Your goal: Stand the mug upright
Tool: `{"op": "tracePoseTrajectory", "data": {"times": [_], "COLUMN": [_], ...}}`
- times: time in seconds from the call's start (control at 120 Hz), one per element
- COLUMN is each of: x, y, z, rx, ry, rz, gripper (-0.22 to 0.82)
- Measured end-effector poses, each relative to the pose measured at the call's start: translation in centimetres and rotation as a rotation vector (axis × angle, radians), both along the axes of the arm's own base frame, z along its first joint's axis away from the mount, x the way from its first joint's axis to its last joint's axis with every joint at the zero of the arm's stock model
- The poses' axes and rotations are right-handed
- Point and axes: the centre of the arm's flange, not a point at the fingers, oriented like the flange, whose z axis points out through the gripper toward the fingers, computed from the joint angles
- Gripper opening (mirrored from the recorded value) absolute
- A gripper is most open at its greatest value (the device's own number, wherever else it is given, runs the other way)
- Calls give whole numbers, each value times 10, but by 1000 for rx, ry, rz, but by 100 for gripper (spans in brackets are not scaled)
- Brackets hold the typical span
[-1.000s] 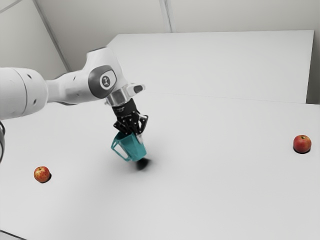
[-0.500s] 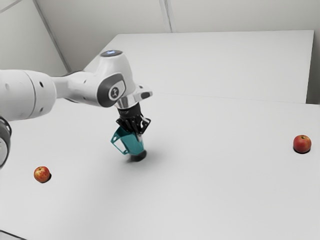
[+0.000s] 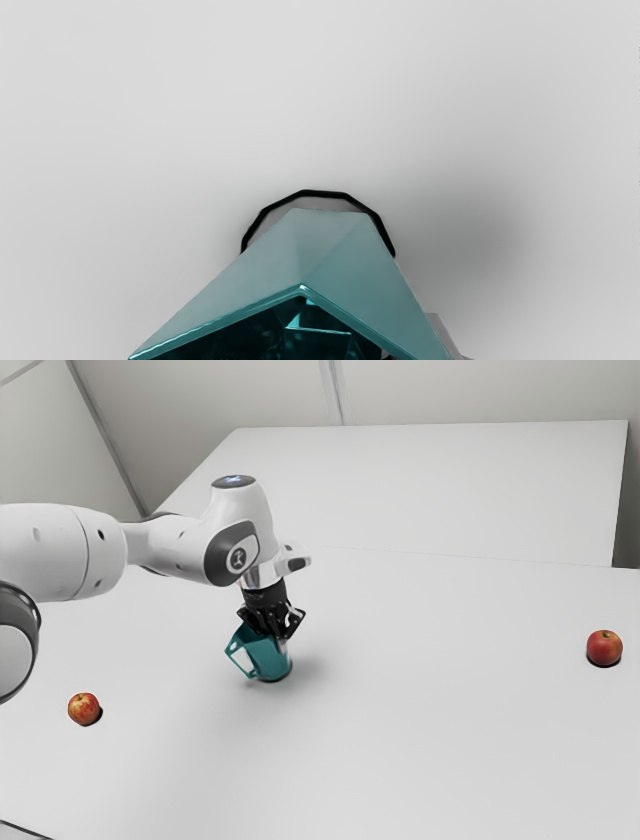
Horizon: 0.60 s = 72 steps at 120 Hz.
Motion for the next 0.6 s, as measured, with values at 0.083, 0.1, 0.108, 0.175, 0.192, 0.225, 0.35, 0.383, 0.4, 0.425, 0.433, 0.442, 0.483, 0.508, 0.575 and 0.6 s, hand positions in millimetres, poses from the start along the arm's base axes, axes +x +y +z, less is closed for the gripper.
{"op": "tracePoseTrajectory", "data": {"times": [0.083,0.1,0.108,0.175,0.192,0.225,0.35,0.383,0.4,0.425,0.433,0.442,0.483,0.508,0.575,0.6], "x": [0,0,0,-1,-1,-2,-5,-6,-7,-8,-8,-9,-9,-10,-11,-11], "y": [0,0,0,0,0,0,-7,-9,-9,-10,-10,-10,-10,-10,-9,-9], "z": [10,12,13,21,23,28,51,57,61,66,68,69,77,80,94,98], "rx": [-2,-3,-3,-5,-5,-3,-3,-4,-5,-5,-6,-6,-7,-8,-9,-8], "ry": [-16,-19,-21,-32,-34,-41,-76,-85,-90,-97,-98,-100,-109,-113,-132,-138], "rz": [-1,-2,-2,-3,-4,-6,-26,-31,-33,-35,-36,-36,-38,-38,-40,-43], "gripper": [12,15,17,29,31,35,47,49,50,51,51,51,53,54,56,56]}}
